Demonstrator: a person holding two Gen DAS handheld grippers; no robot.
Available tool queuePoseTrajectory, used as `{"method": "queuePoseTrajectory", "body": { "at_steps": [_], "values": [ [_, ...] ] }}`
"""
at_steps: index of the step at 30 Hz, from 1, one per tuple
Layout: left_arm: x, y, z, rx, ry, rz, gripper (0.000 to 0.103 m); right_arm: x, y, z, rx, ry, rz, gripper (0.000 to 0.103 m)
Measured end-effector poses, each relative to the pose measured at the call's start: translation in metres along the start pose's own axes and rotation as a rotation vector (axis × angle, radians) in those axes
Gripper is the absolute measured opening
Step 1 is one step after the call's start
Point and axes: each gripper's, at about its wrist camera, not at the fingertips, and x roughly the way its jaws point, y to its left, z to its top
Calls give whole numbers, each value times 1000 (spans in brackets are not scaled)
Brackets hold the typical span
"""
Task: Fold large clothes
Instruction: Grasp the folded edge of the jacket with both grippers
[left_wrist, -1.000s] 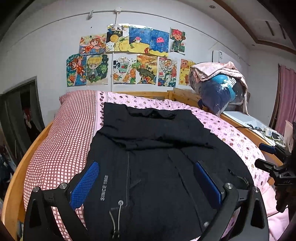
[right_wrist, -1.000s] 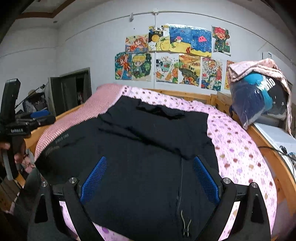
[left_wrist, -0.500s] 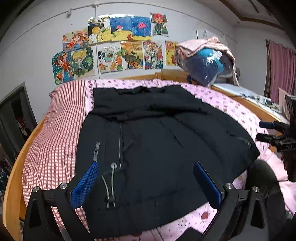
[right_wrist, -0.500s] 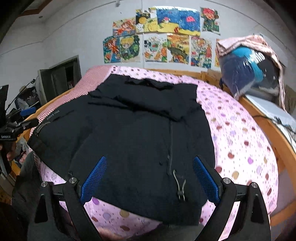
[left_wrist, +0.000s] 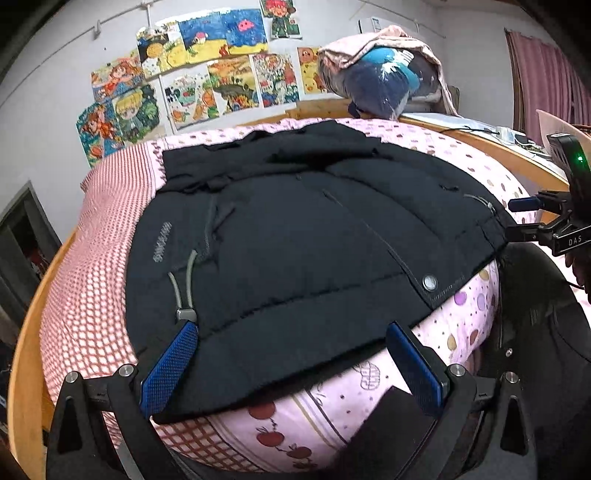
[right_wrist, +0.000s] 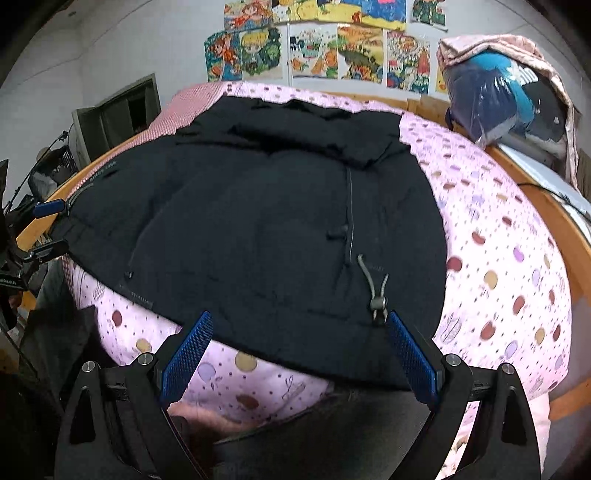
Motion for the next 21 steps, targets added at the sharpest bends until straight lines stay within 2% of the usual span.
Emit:
{"method": "queuePoseTrajectory", "body": {
  "at_steps": [3,10,21],
  "values": [
    [5,-5,-6,24,18,6,103,5,0,-6,19,21,18,92],
    [19,-17,-14,152,61,55,103,17,4,-19,-7,87,10,92],
    [29,-27,-21,192,115,77,103,35,10,-23,-53,184,-50,92]
  ]
}}
